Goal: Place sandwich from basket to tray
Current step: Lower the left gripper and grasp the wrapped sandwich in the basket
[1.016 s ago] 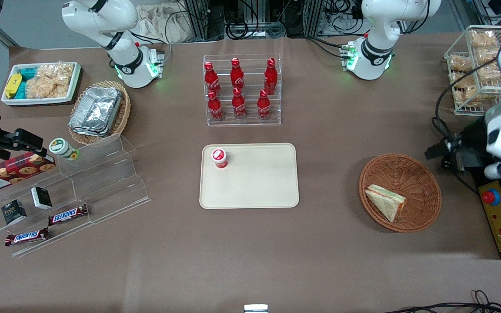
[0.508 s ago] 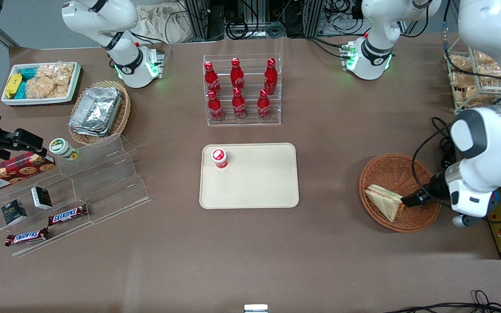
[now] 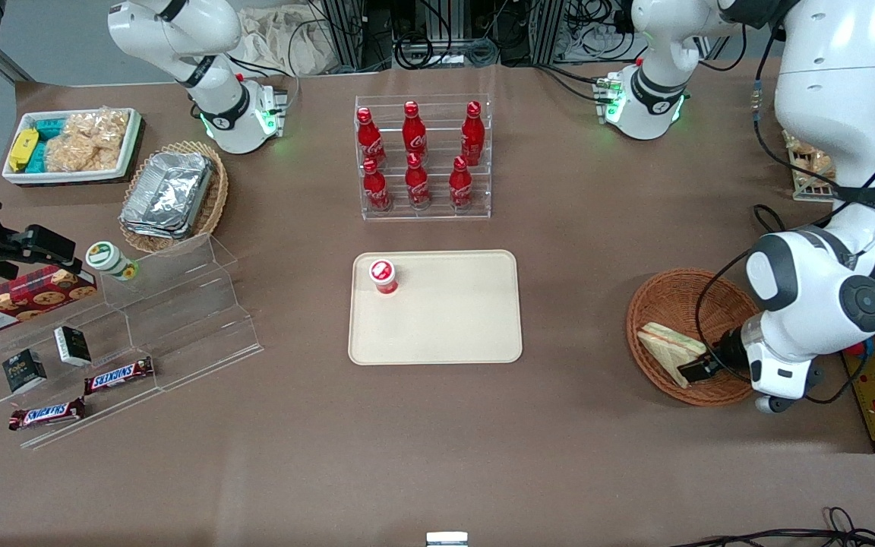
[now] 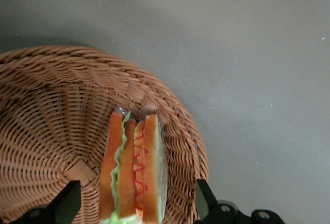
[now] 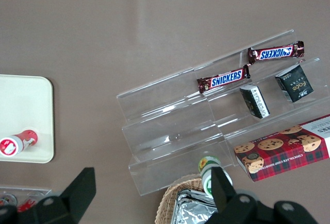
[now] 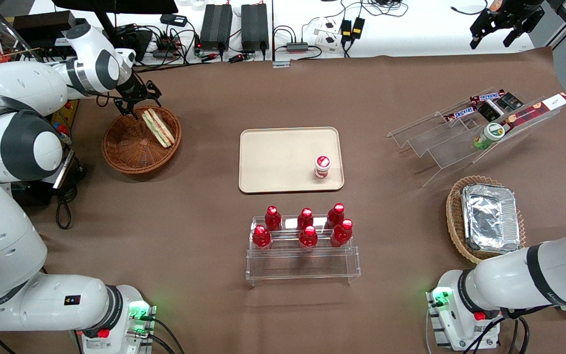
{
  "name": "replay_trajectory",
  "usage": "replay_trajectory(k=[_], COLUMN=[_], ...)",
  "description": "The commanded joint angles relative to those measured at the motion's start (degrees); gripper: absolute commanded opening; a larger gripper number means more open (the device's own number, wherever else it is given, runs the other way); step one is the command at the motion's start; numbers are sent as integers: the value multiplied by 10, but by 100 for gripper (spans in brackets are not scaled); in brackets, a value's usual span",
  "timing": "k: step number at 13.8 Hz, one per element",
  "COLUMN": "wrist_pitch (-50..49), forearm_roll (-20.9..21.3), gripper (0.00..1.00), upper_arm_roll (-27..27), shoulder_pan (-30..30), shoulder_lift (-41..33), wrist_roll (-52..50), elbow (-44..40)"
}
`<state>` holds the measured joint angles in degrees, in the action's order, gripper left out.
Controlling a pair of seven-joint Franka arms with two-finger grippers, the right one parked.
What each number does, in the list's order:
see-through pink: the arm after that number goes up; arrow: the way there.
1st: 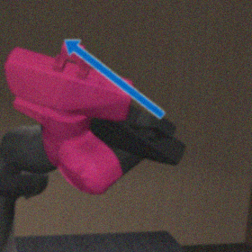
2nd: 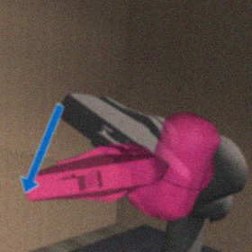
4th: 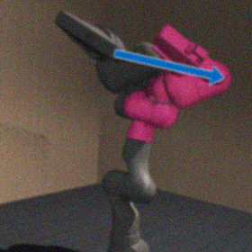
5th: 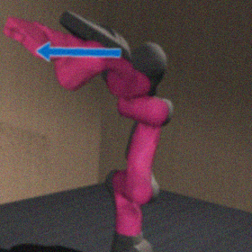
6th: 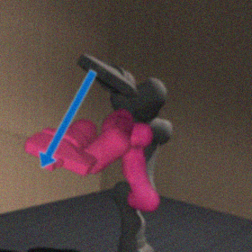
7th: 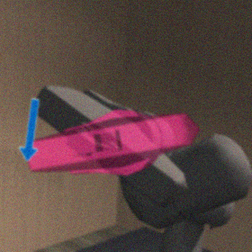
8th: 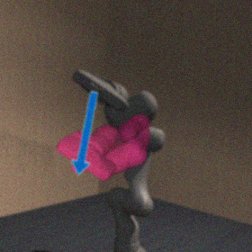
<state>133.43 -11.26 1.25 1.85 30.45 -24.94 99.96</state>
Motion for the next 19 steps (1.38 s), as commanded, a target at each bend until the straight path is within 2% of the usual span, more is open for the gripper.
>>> replay_trajectory(k=[1,3,6,9,12,15,17,19], wrist_pitch=[11,11,10,6,-24,-160,-261,-354], forearm_roll=[-7,-6,-6,-5,-1,12,60,76], gripper=[98,86,55,32,27,24,23,22], upper_arm_roll=[-3,-3,-3,-3,-3,0,-4,-26], shoulder_pan=[1,1,6,10,11,10,11,11], shoulder_lift=[4,6,6,3,-34,-85,-112,-137], wrist_roll=[-13,-13,-13,-25,-25,-20,-20,-19], elbow=[1,1,1,1,-6,-68,-121,-174])
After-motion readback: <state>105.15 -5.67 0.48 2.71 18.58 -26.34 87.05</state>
